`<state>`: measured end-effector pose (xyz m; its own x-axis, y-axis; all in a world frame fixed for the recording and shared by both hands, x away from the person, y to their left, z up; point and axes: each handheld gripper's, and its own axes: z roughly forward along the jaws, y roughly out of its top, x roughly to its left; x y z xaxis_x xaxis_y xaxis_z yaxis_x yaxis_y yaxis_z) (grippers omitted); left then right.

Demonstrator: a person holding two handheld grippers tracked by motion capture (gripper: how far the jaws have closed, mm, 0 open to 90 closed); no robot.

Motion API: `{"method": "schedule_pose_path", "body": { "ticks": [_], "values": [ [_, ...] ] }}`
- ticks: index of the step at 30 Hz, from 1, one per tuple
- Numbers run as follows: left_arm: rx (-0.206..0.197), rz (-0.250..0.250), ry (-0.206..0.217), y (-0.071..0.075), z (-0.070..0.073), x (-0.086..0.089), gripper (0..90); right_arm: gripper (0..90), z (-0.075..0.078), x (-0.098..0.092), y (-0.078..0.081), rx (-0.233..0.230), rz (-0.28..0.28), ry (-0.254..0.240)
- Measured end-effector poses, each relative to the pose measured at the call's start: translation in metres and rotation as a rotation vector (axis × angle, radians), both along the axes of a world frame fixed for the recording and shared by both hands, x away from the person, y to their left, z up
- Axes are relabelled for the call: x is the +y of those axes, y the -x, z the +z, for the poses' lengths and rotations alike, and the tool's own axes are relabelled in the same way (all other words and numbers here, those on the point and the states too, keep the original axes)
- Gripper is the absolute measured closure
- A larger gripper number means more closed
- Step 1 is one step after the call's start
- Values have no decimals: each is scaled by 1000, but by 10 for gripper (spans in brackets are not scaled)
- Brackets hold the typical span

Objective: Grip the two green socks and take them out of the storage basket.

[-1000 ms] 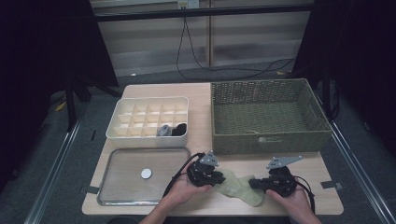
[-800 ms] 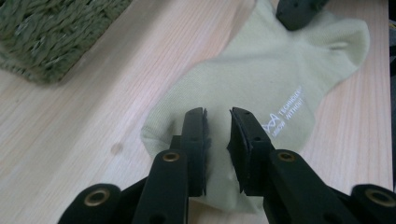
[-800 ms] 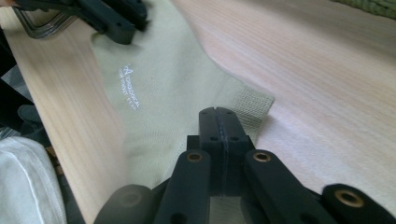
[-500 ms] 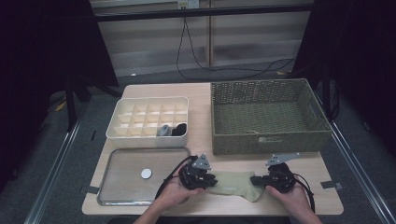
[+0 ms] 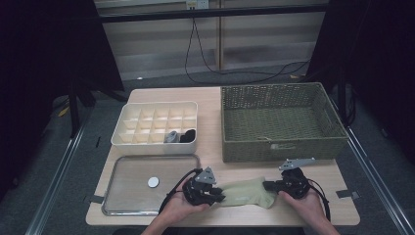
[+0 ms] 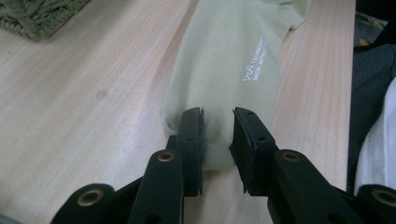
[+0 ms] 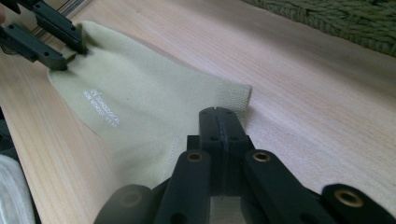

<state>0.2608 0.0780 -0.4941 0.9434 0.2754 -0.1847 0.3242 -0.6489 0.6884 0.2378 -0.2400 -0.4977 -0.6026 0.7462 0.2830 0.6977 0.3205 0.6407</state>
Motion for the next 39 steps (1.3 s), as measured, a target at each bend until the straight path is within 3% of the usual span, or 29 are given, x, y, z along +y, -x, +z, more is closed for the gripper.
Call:
{"method": "schedule_pose_path", "body": {
  "ticks": [2, 4, 5, 10, 11, 14, 18, 22, 27, 34, 39],
  "values": [
    [-12, -13, -32, 3, 2, 1, 700, 898, 0, 0, 1, -5, 1, -2],
    [-10, -8, -11, 5, 1, -1, 687, 878, 0, 1, 2, -5, 11, -8],
    [-14, -15, -26, 3, 1, -3, 687, 872, 0, 1, 2, -4, 9, -12],
    [-11, 1, -16, 0, 0, -6, 683, 840, 3, -3, 3, -17, -1, -30],
    [-18, -14, -36, -1, 1, -6, 675, 837, 4, -4, 3, -24, -5, -39],
    [-15, 7, -7, -1, 0, -8, 653, 816, 7, -7, 3, -36, -15, -71],
    [-11, 29, -2, -2, 5, -4, 609, 789, 13, -10, 5, -64, -15, -85],
    [-17, 67, 45, -4, 10, 0, 511, 761, 16, -12, 8, -76, -18, -108],
    [27, 98, 77, -11, 19, 16, 439, 669, 24, -15, 8, -109, -42, -153],
    [42, 149, 116, -13, 24, 42, 337, 584, 32, -17, 6, -124, -52, -164],
    [52, 176, 113, -11, 21, 53, 300, 505, 39, -16, 3, -141, -59, -168]
  ]
}}
